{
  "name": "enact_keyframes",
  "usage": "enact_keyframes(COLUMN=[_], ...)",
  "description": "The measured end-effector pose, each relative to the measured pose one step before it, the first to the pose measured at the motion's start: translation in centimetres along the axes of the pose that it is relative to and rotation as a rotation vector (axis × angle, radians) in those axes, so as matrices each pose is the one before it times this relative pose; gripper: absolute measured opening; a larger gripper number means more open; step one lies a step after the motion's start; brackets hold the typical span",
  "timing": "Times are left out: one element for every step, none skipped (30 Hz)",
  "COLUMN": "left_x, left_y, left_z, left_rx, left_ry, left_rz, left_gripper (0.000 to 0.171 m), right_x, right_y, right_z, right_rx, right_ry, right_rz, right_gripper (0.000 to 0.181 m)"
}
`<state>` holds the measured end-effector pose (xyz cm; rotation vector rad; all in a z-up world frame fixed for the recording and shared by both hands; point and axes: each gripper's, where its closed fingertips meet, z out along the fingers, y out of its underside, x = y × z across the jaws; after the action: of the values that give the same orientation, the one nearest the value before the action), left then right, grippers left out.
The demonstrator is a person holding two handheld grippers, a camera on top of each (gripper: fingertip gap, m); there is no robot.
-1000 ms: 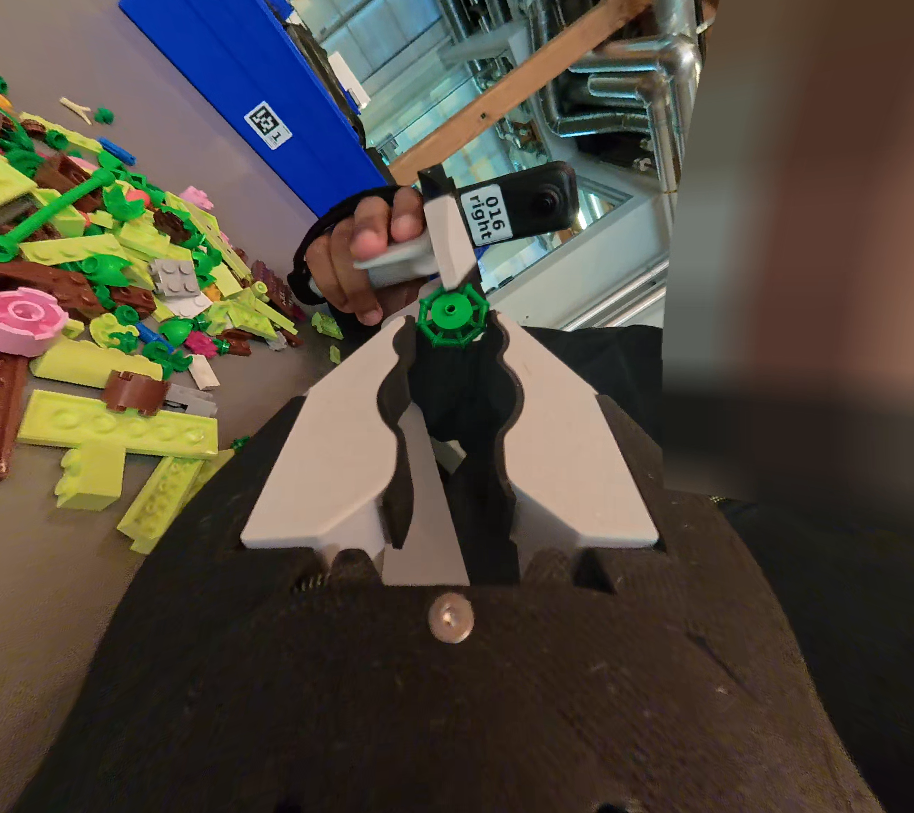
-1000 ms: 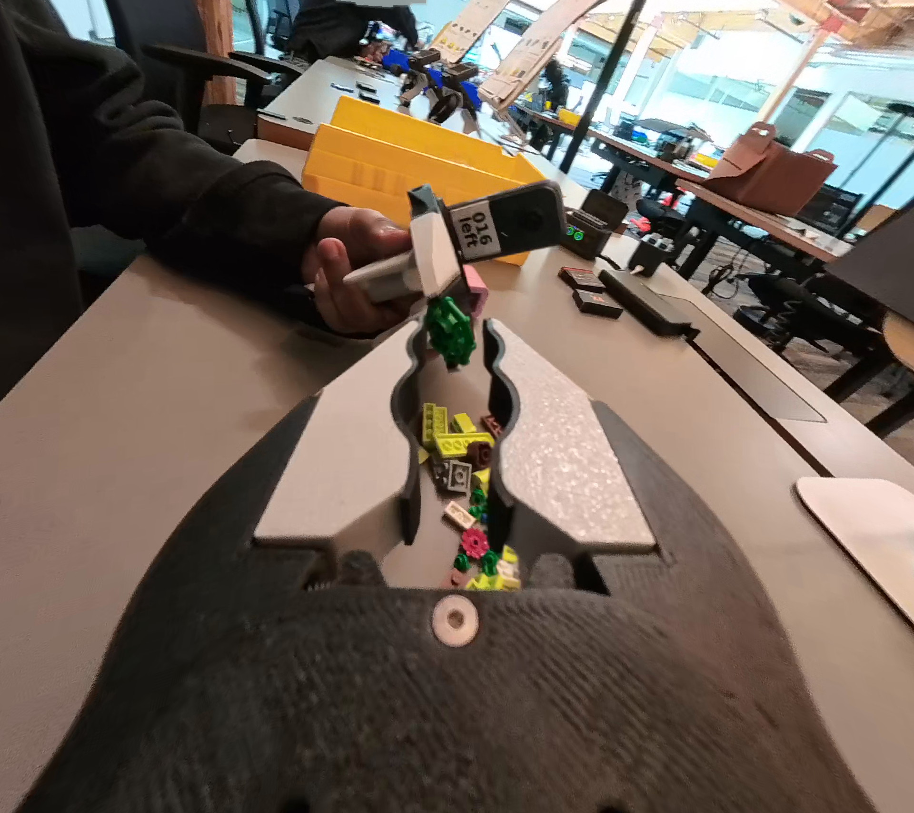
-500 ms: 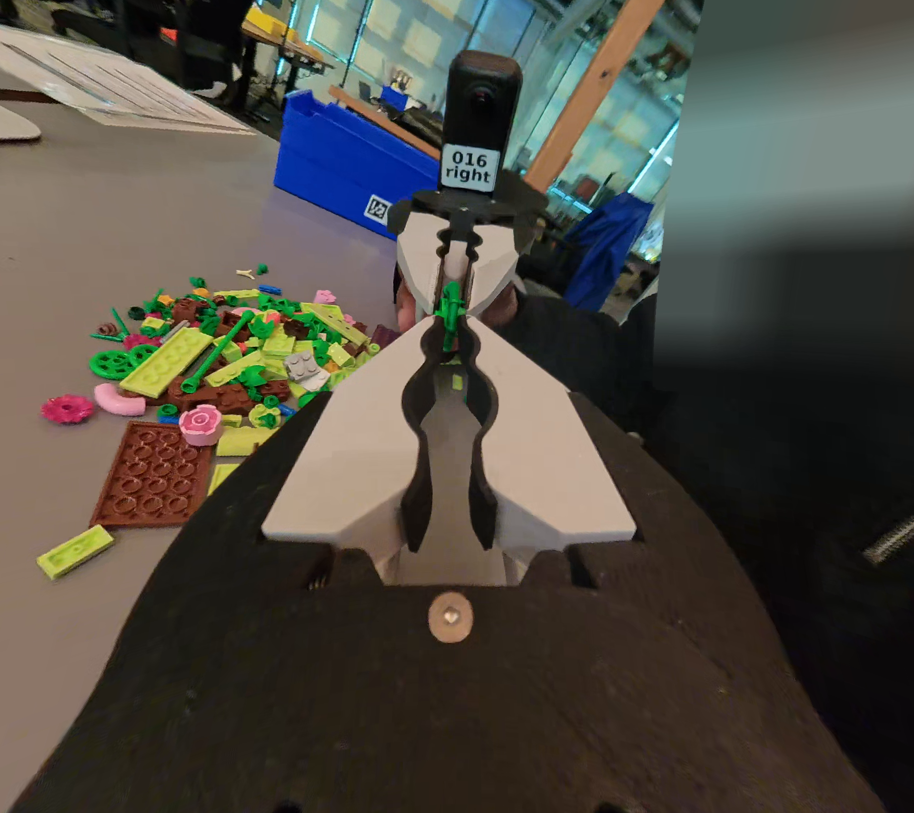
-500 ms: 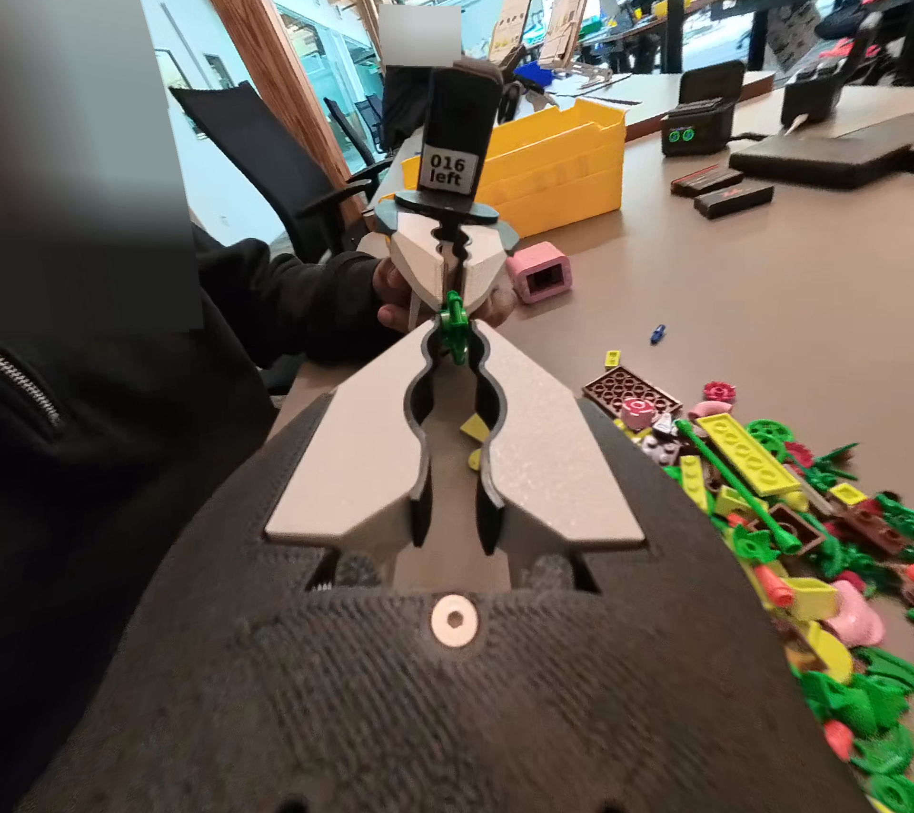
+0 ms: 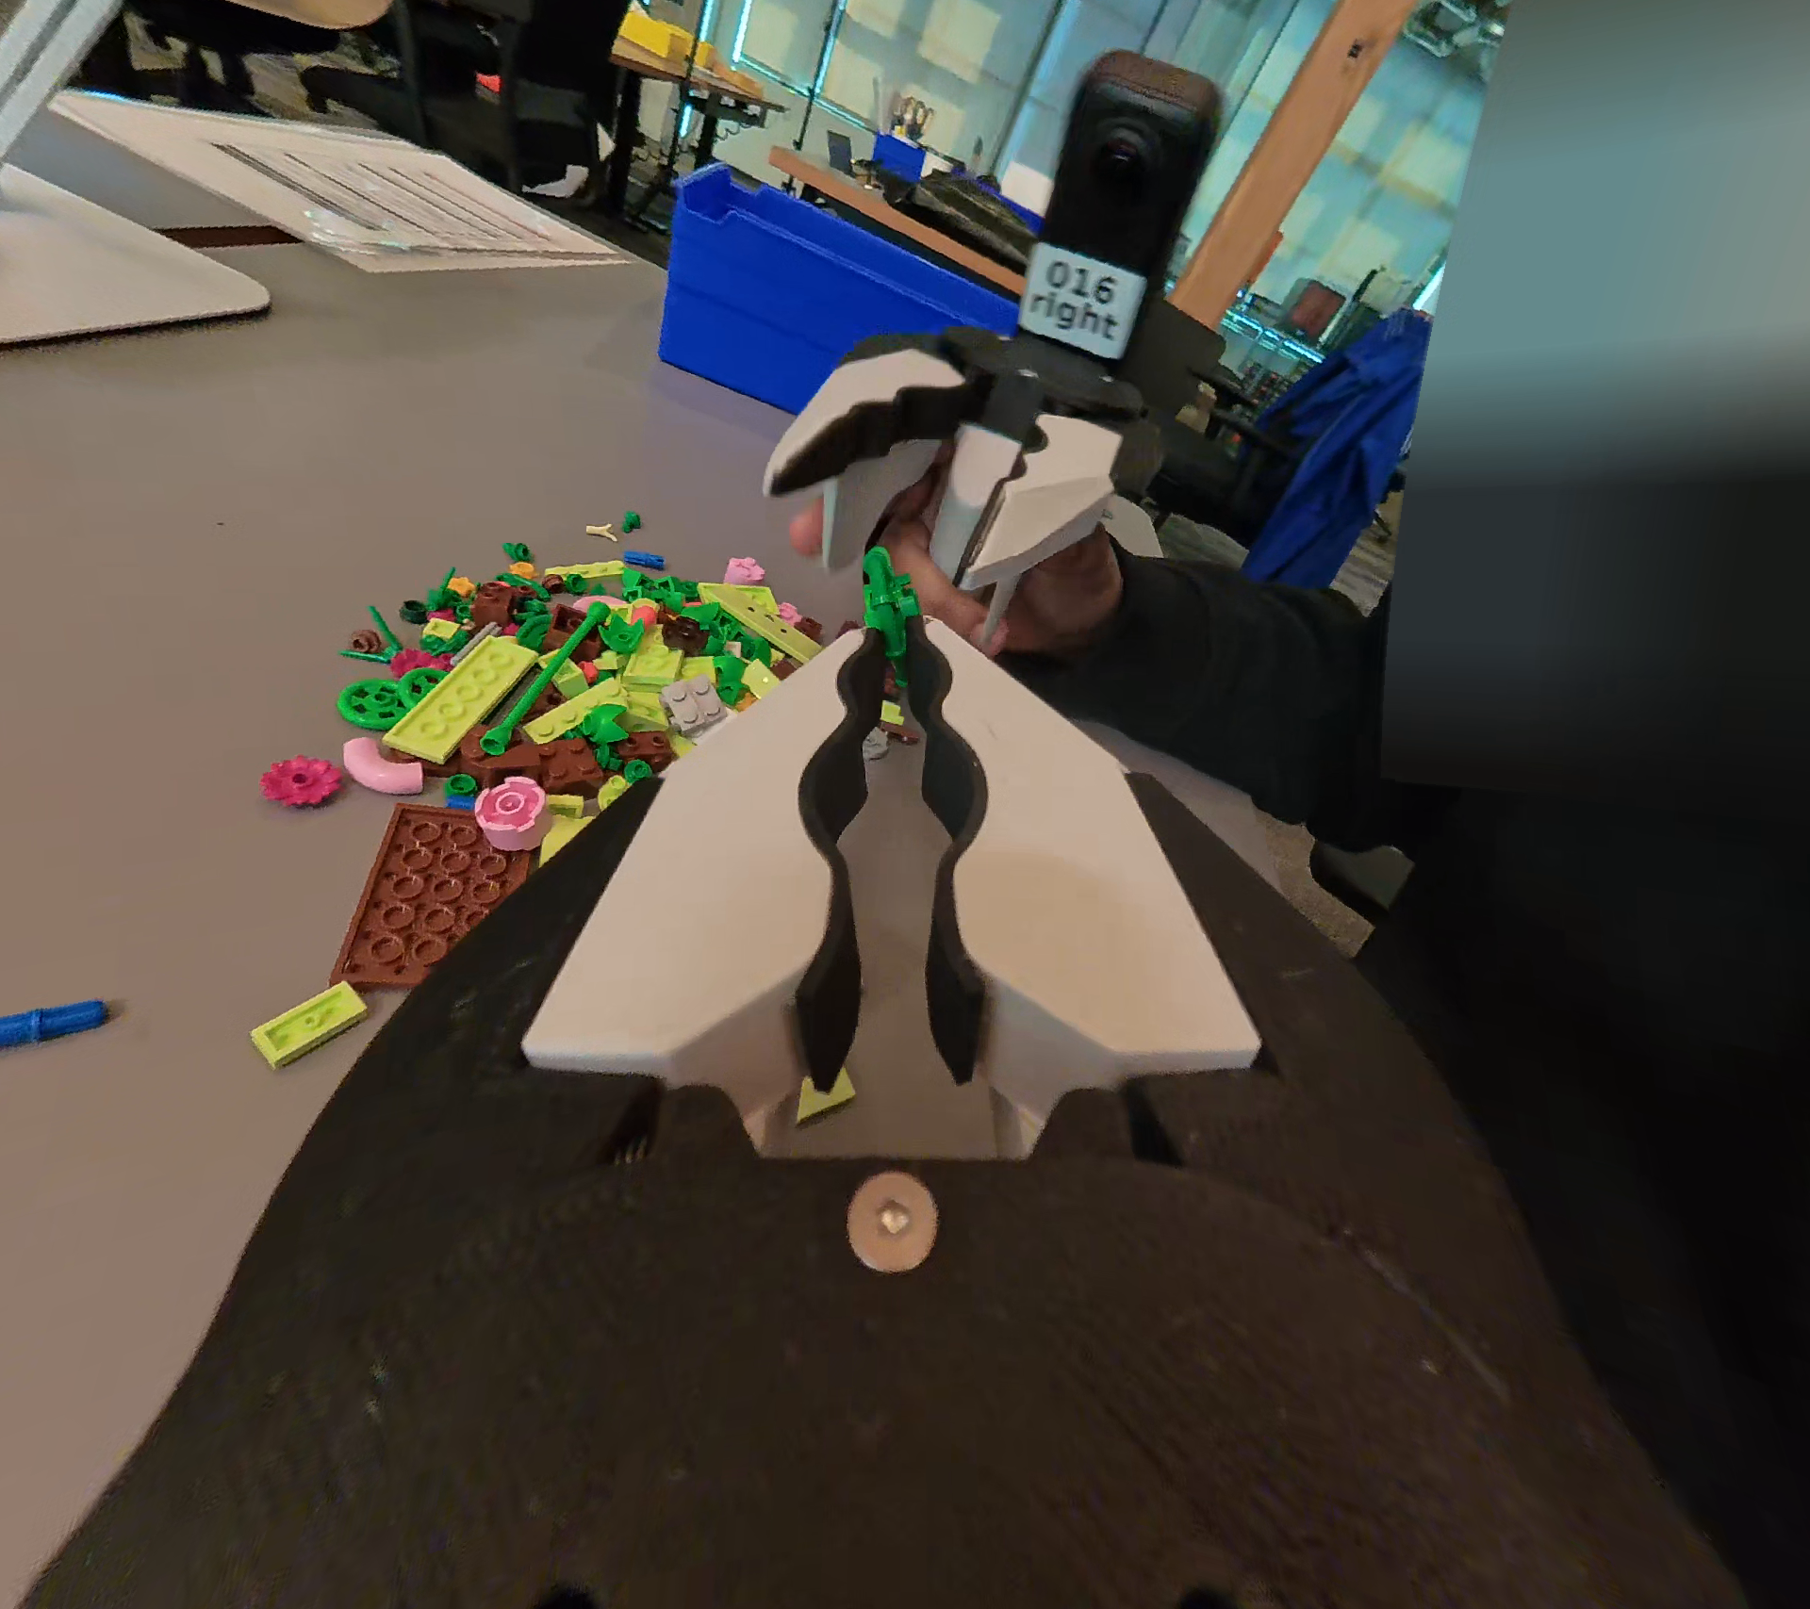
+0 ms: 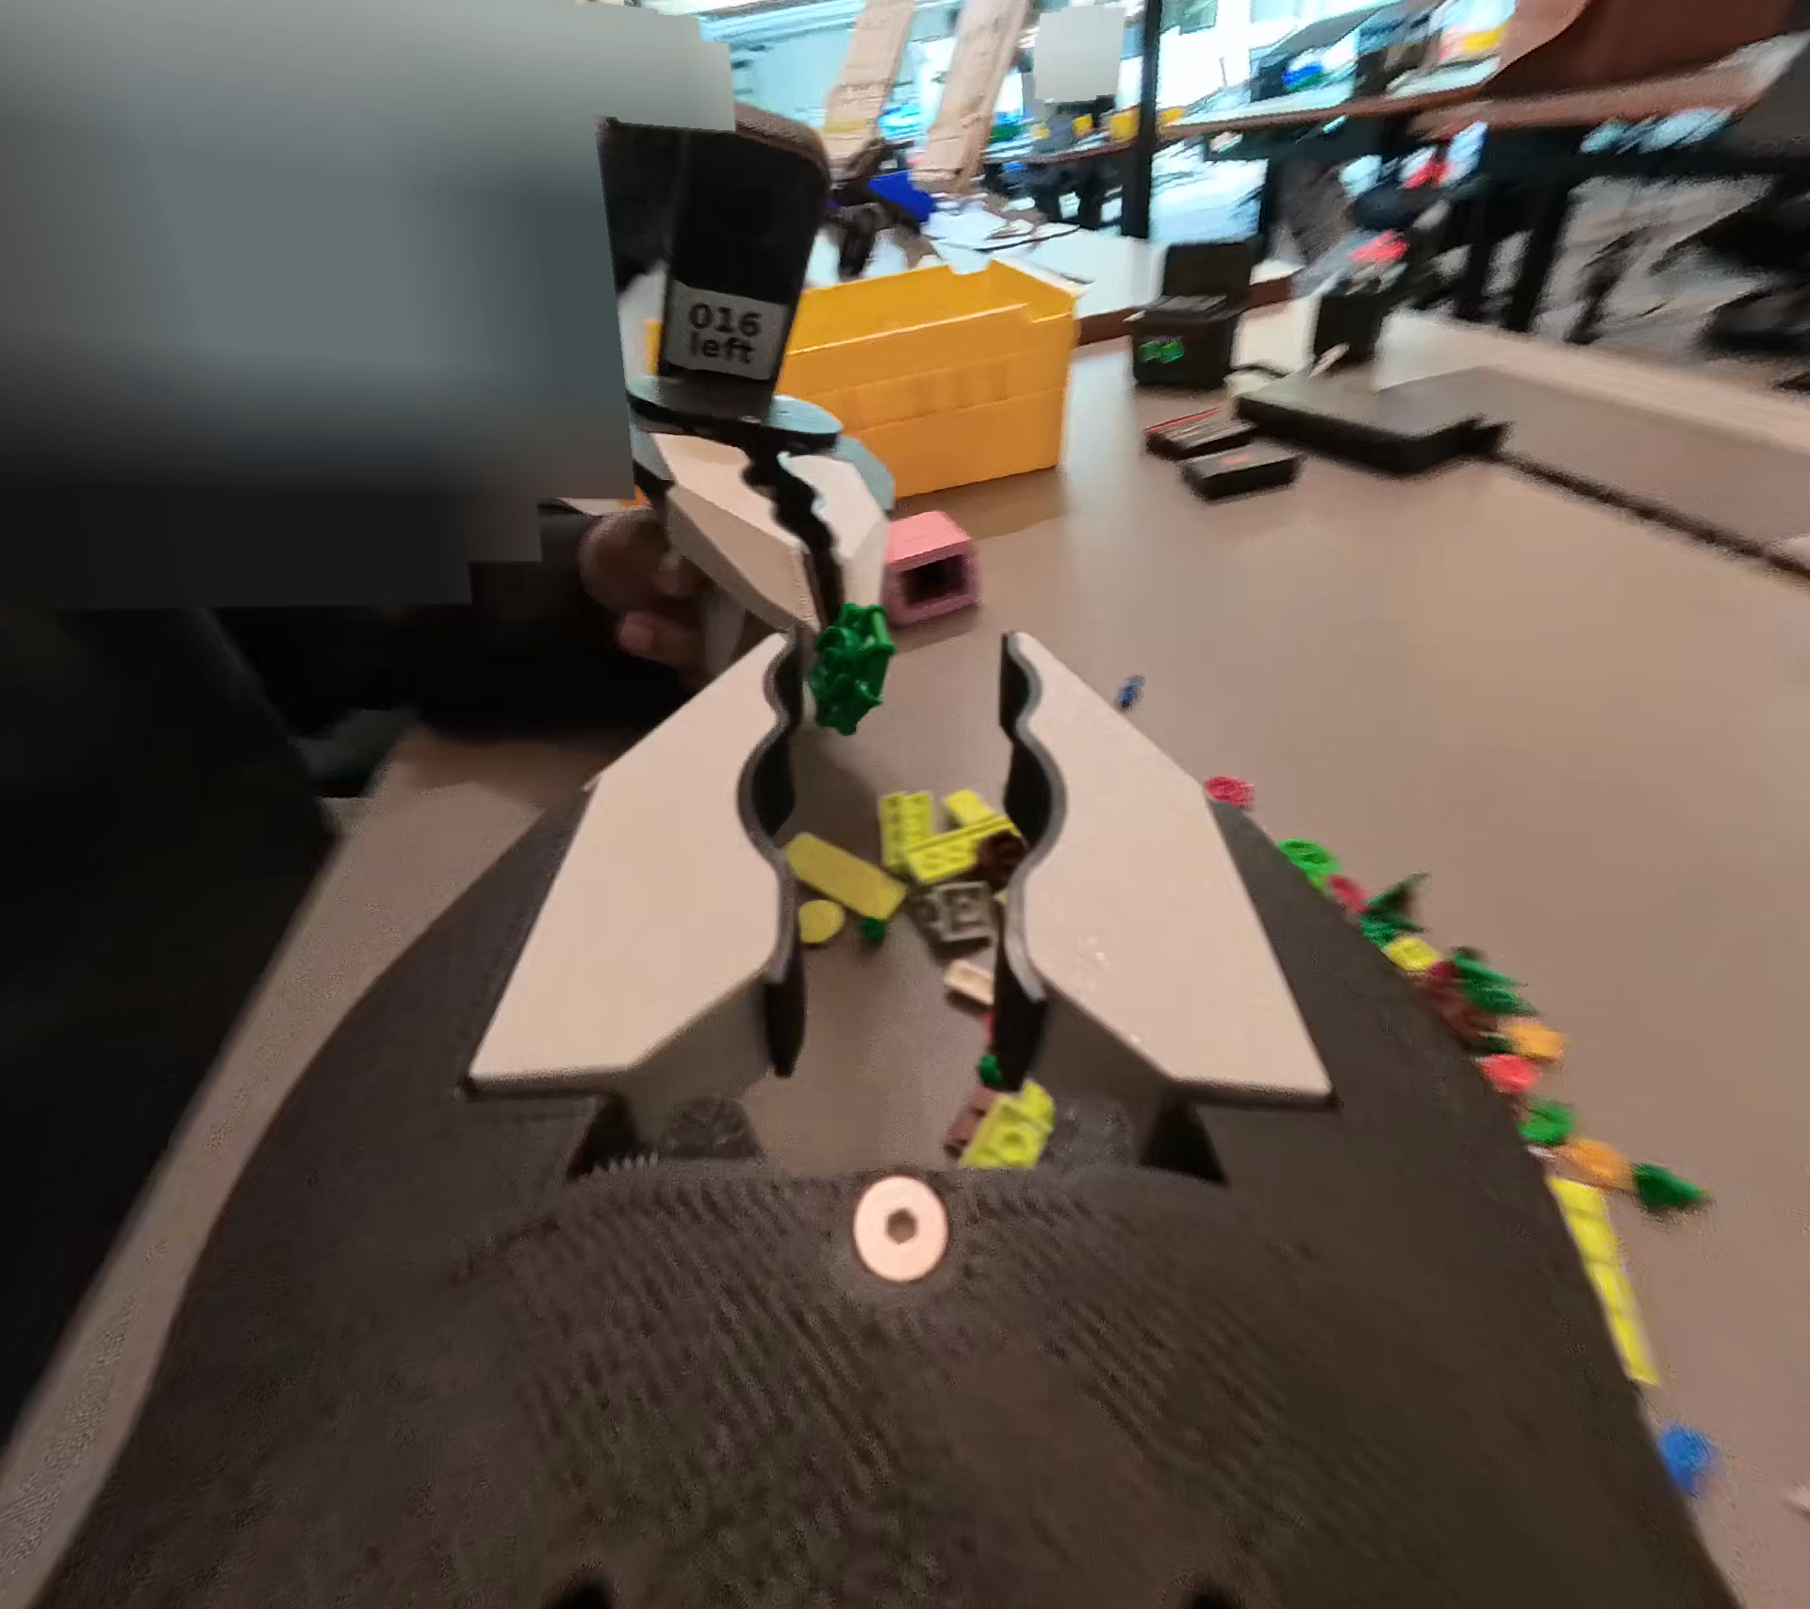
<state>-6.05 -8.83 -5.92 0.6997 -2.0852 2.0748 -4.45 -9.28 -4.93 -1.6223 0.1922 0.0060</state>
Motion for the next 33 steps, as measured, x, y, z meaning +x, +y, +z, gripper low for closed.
enact_keyframes(left_x=[-0.148,-0.145,-0.104,-0.075,-0.124,-0.128,-0.118,-0.132,-0.105,-0.145,-0.164,-0.106,-0.082,-0.098,-0.082,-0.069,-0.098,-0.092,-0.082,-0.118,-0.13,-0.09,-0.063,-0.068,-0.049,-0.031,-0.019,-0.004,-0.007,-0.013,-0.021,-0.035,-0.024], left_y=[0.005,0.022,0.028,0.022,0.026,0.027,-0.003,-0.03,-0.05,-0.063,-0.06,-0.032,-0.038,-0.06,-0.062,-0.08,-0.117,-0.143,-0.152,-0.178,-0.177,-0.132,-0.114,-0.072,-0.048,-0.026,-0.011,-0.007,-0.003,-0.011,-0.004,-0.025,-0.036], left_z=[-0.025,-0.01,-0.004,0.002,-0.004,0.0,-0.026,-0.049,-0.065,-0.068,-0.06,-0.059,-0.041,-0.045,-0.045,-0.055,-0.077,-0.1,-0.099,-0.118,-0.108,-0.09,-0.067,-0.049,-0.033,-0.023,-0.005,-0.008,0.007,0.001,-0.01,-0.012,-0.016], left_rx=[0.00135,0.00129,0.00165,0.00197,0.00131,0.00112,0.00201,0.00398,0.0037,0.0042,0.00427,0.0024,0.0023,0.00348,0.00426,0.00417,0.00566,0.00607,0.00575,0.00792,0.00783,0.00573,0.00439,0.00332,0.00256,0.00122,0.00068,0.0007,0.00049,0.00095,0.00127,0.00138,0.00206], left_ry=[-0.0023,-0.0029,-0.0009,0.0001,-0.0022,-0.0015,-0.0007,-0.002,-0.001,-0.0033,-0.0047,-0.0018,-0.0008,-0.0028,-0.0026,-0.0019,-0.004,-0.0048,-0.0033,-0.0062,-0.0074,-0.0041,-0.0025,-0.0032,-0.0029,-0.0019,-0.0006,-0.0003,0.0005,0.0001,-0.0005,-0.0008,-0.0001], left_rz=[-0.012,-0.0111,-0.0091,-0.0078,-0.0101,-0.0113,-0.0098,-0.0071,-0.0062,-0.0065,-0.0051,-0.0037,-0.0039,-0.0041,-0.0035,-0.003,-0.0016,-0.0004,0.0005,0.001,0.0007,-0.0001,-0.0008,-0.0005,0.001,0.0013,0.001,0.0007,0.0,-0.0003,-0.0002,-0.0009,-0.0016], left_gripper=[0.001,0.001,0.001,0.001,0.001,0.001,0.001,0.001,0.001,0.001,0.001,0.001,0.001,0.001,0.001,0.001,0.001,0.001,0.001,0.001,0.001,0.001,0.001,0.001,0.001,0.001,0.001,0.001,0.001,0.001,0.001,0.001,0.001], right_x=[0.277,0.072,-0.027,-0.07,-0.096,-0.07,-0.056,-0.095,-0.065,-0.003,-0.015,0.028,0.071,0.078,0.086,0.152,0.199,0.267,0.374,0.483,0.551,0.537,0.469,0.437,0.439,0.41,0.403,0.378,0.355,0.339,0.318,0.296,0.221], right_y=[-0.199,-0.119,-0.064,-0.059,-0.061,-0.081,-0.103,-0.094,-0.031,0.056,0.088,0.044,-0.036,-0.07,-0.049,-0.009,0.07,0.104,0.073,0.056,0.05,0.065,0.048,0.036,0.028,0.026,0.029,0.031,0.058,0.047,0.032,-0.01,-0.03], right_z=[-0.139,-0.089,-0.049,0.003,0.016,0.023,0.024,0.027,0.043,0.056,0.031,0.01,-0.02,-0.044,-0.043,-0.046,-0.038,-0.047,-0.067,-0.1,-0.114,-0.116,-0.112,-0.097,-0.089,-0.081,-0.07,-0.06,-0.058,-0.06,-0.057,-0.065,-0.062], right_rx=[-0.0008,-0.0085,-0.0124,-0.0112,-0.0074,-0.0031,0.0014,0.0026,-0.0009,-0.0053,-0.0063,-0.0028,0.0036,0.0077,0.0067,0.0034,-0.0011,-0.004,-0.0017,0.0014,0.0017,0.0013,0.0022,0.003,0.0026,0.0028,0.0025,0.0008,-0.0002,-0.0002,0.0008,0.0027,0.0043], right_ry=[0.0465,0.0356,0.0304,0.0273,0.0253,0.026,0.0238,0.0168,0.0141,0.0142,0.0109,0.0119,0.0148,0.0134,0.0123,0.0127,0.0106,0.0089,0.0113,0.0159,0.0181,0.0156,0.0122,0.0113,0.0128,0.013,0.0131,0.0117,0.0095,0.0085,0.0073,0.0066,0.0032], right_rz=[-0.0742,-0.0777,-0.0768,-0.0738,-0.0682,-0.0606,-0.0523,-0.0459,-0.0408,-0.0351,-0.0294,-0.0253,-0.0205,-0.016,-0.0118,-0.0061,0.0011,0.009,0.017,0.0223,0.0245,0.0247,0.0246,0.0247,0.0237,0.0223,0.0225,0.0227,0.0219,0.0213,0.0205,0.0199,0.019], right_gripper=[0.041,0.04,0.04,0.039,0.038,0.037,0.036,0.036,0.036,0.035,0.035,0.034,0.033,0.031,0.029,0.027,0.026,0.026,0.027,0.027,0.026,0.025,0.023,0.022,0.021,0.021,0.02,0.019,0.018,0.018,0.018,0.017,0.017])
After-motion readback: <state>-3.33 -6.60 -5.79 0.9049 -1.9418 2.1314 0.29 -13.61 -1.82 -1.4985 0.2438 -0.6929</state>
